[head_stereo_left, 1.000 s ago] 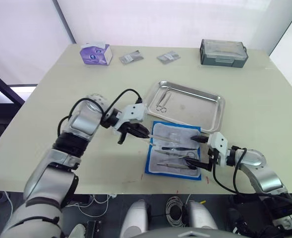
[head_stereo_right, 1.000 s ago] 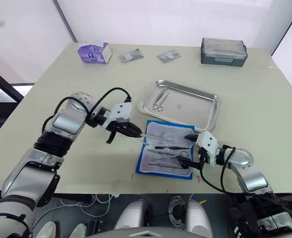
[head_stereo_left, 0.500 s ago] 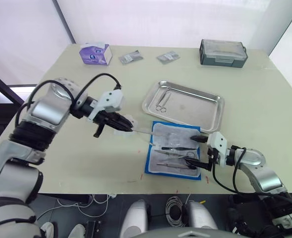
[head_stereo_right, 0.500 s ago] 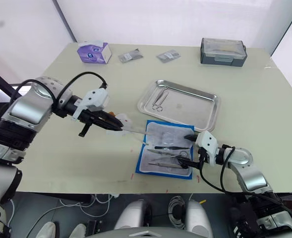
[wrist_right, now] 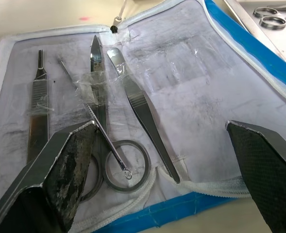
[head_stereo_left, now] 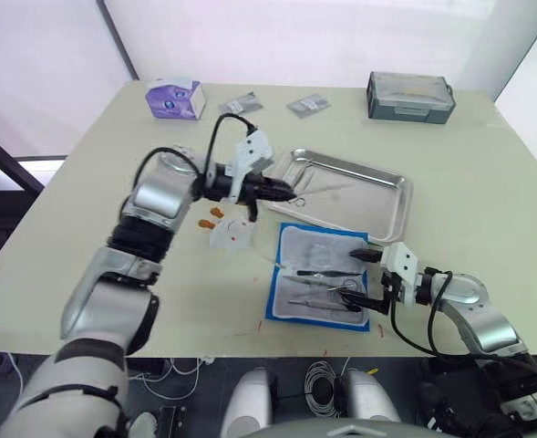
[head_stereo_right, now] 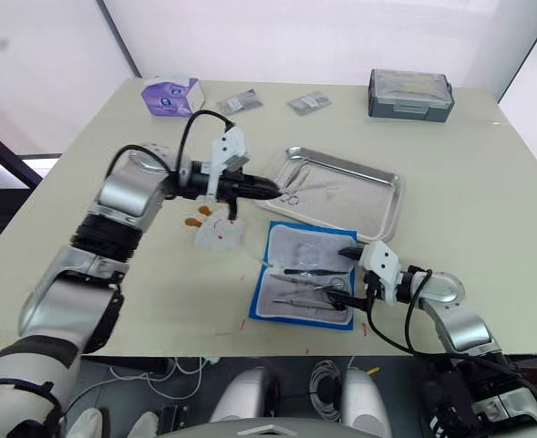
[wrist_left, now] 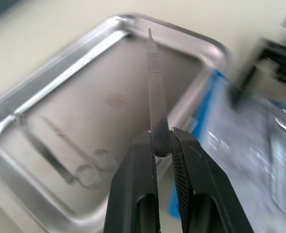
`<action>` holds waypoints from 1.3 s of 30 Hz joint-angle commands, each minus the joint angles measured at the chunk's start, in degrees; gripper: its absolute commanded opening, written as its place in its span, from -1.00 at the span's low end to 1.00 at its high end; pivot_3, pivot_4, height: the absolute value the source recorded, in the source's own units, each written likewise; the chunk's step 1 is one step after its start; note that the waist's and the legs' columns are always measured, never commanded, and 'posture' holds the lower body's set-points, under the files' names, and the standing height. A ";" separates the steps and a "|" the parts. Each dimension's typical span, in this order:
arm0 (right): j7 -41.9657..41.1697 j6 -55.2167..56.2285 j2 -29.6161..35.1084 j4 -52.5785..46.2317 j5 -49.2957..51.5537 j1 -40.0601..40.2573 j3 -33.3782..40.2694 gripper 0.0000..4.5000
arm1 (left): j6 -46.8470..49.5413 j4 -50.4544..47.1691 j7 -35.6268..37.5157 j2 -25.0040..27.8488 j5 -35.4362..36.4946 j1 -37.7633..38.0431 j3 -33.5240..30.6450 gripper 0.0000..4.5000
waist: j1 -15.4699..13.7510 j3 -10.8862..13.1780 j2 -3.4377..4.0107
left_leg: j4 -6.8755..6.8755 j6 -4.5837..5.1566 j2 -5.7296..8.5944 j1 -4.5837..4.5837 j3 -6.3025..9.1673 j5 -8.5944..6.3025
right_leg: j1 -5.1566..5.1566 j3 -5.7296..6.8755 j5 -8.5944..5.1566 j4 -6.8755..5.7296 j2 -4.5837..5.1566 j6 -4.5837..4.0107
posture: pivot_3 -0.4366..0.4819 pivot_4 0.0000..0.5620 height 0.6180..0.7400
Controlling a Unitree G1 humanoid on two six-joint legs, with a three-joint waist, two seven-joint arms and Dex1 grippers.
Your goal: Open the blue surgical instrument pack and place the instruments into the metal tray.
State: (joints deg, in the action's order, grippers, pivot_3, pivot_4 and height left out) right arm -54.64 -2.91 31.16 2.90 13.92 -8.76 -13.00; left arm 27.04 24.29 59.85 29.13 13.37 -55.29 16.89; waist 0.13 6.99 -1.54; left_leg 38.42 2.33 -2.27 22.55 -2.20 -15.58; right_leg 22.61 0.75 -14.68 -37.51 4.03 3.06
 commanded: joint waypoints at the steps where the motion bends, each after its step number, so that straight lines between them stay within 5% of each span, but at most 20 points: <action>1: 0.55 -3.26 2.13 5.76 -6.18 3.78 -3.48 1.00 | 2.44 -0.06 -10.16 -4.91 -2.07 -1.27 -3.37 -0.98 | -0.02 0.00 -0.01 | 0.00 0.00 0.02 0.02 0.02 0.00 | 0.00 -0.03 0.00 0.03 0.00 0.01 | -0.05 -0.47 0.79; 12: 0.81 -3.48 2.17 5.42 -5.99 4.07 -3.25 1.00 | 11.36 5.14 -35.54 -18.91 -6.85 -1.63 -9.66 -0.98 | -0.01 0.00 0.02 | -0.01 -0.01 0.05 0.01 0.04 0.00 | 0.00 -0.05 0.01 0.03 0.00 0.01 | -0.05 -0.47 0.79; 35: 1.28 -3.23 1.52 5.77 -6.12 3.78 -3.41 1.00 | 17.47 8.15 -45.12 -24.75 -8.61 0.75 -11.41 -0.98 | 0.02 0.00 0.02 | -0.01 -0.09 0.05 0.01 0.03 0.05 | -0.01 -0.05 0.01 0.04 0.01 0.01 | -0.05 -0.47 0.79; 39: 1.34 -3.21 1.44 5.76 -6.12 3.81 -3.43 1.00 | 17.16 9.13 -45.80 -25.05 -8.51 0.46 -11.91 -0.22 | 0.02 0.00 0.02 | -0.01 -0.11 0.05 0.01 0.03 0.06 | -0.01 -0.05 0.01 0.04 0.01 0.01 | -0.05 -0.47 0.79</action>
State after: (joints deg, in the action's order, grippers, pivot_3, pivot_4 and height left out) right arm -54.54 -2.91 31.48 2.38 13.96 -8.34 -12.85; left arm 44.74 33.59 14.47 4.39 5.16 -53.90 5.57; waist 0.15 6.98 -1.51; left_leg 38.40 2.22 -2.21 22.56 -2.17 -15.52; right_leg 22.60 0.69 -14.67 -37.47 4.04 3.07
